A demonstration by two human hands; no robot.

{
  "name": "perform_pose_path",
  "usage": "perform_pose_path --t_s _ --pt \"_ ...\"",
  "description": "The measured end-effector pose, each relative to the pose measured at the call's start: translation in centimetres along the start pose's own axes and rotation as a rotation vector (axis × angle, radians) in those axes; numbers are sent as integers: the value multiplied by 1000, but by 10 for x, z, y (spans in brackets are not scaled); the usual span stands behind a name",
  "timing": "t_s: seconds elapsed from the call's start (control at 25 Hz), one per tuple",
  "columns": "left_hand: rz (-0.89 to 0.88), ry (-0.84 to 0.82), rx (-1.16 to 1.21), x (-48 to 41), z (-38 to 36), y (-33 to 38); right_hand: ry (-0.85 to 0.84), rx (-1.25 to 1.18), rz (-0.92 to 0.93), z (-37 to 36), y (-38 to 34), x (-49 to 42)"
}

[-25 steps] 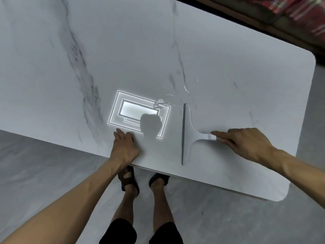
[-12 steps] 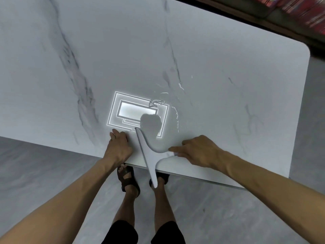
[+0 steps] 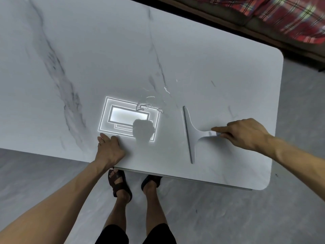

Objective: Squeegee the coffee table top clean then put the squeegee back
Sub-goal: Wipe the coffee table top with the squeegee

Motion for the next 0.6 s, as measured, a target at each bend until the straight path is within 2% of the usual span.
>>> perform_pose_path --t_s 0.12,0.2,0.28,0.36,0.44,0.6 --pt "-8 189 107 8 4 -6 68 -7 64 12 -20 10" --pt "0 346 213 19 8 -16 101 -50 217 10 -62 5" --pt "39 430 261 26 13 -31 50 -91 394 6 -124 -11" --pt "88 471 280 30 20 -47 -42 -44 533 -1 -190 -32" --pt "131 479 309 29 27 -60 -30 6 624 0 -238 -55" --pt "157 427 340 25 30 -67 93 -12 598 10 -250 -95"
Point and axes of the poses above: each hand's wrist, its own x-axis away from the middle knuckle, its own z-axis out of the back of the hand, y = z × x, the point moved 3 cm from there along -x, towards the middle knuckle, and after that the axes turned 9 degrees about -z, right-handed, at the moved point
